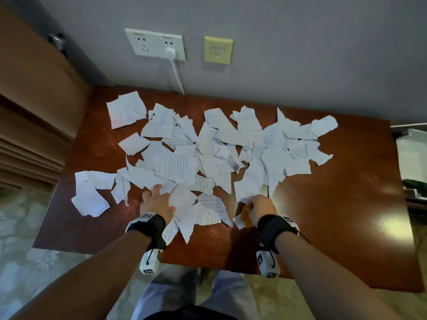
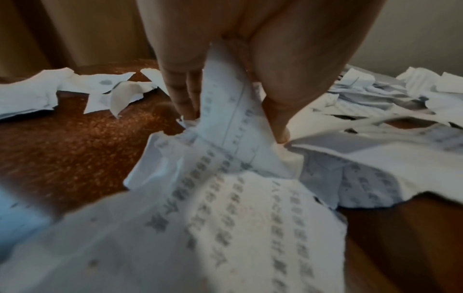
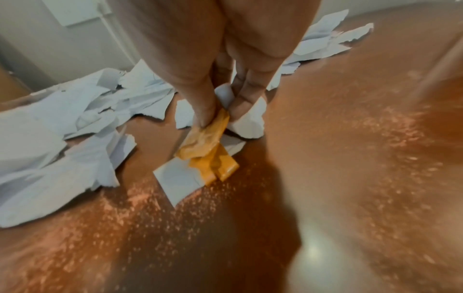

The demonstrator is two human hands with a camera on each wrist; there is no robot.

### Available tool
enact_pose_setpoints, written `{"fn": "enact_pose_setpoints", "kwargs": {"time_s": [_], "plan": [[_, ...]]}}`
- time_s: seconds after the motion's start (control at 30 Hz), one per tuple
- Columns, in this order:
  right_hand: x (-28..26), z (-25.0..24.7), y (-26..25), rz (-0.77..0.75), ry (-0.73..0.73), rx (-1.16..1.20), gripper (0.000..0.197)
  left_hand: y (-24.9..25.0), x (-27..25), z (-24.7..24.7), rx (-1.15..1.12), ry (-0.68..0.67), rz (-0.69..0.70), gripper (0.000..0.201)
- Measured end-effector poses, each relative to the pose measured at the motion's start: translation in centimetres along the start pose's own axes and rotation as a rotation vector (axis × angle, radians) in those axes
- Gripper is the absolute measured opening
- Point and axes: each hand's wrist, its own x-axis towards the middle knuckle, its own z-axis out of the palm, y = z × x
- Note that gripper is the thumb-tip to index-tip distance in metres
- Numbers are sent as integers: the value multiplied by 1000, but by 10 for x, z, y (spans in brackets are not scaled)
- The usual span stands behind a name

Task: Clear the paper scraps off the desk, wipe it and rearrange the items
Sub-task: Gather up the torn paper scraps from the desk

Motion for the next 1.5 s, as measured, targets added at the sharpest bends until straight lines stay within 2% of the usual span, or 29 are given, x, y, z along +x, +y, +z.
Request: {"fn": "enact_pose_setpoints", "kwargs": {"time_s": [0.1,0.23,0.27,0.33,0.43,0.5,0.63,0.67,0.73,0.83,0.87,0.97,1.07,1.17,1.23,1.37,1.43,1.5], "plan": [[-8,-9,8,42,58,152,19,3,-1,-4,49,-2,25,42],[-16,-27,16,93,72,317,43,10,-5,-10,3,-47,53,43],[-18,-34,15,82,69,311,37,11,-6,-11,-35,-63,50,44],[-20,-46,17,49,69,225,12,12,-10,-13,-120,-76,25,48],[-16,-58,18,-17,90,200,12,17,-17,-21,-244,-73,-18,58],[-11,-62,17,-49,76,165,19,21,-21,-30,-285,-65,-17,60],[10,-62,9,-61,-12,-25,11,29,-25,-49,-337,-18,25,50],[14,-62,5,-67,-27,-72,15,31,-25,-54,-355,4,39,49],[27,-56,0,-65,-59,-140,35,37,-26,-61,-368,51,60,48],[43,-42,-3,-44,-100,-27,57,45,-25,-69,-394,84,65,45],[45,-37,-2,-52,-98,-38,60,47,-25,-71,-406,80,71,42],[49,-27,1,-70,-55,-167,54,56,-24,-75,-455,73,111,33],[48,-19,3,-123,-5,-162,55,64,-20,-78,-469,82,133,32],[45,-16,-1,-107,-4,-193,47,71,-7,-79,-477,83,110,43],[40,-18,-8,-80,-47,-183,39,73,8,-79,-476,67,74,59],[21,-19,-5,-136,-129,-161,22,73,37,-67,-397,-32,4,92],[10,-18,2,-151,-108,11,28,72,48,-58,-302,-85,-1,98],[5,-23,15,-109,-86,177,49,71,56,-49,-220,-115,-11,98]]}}
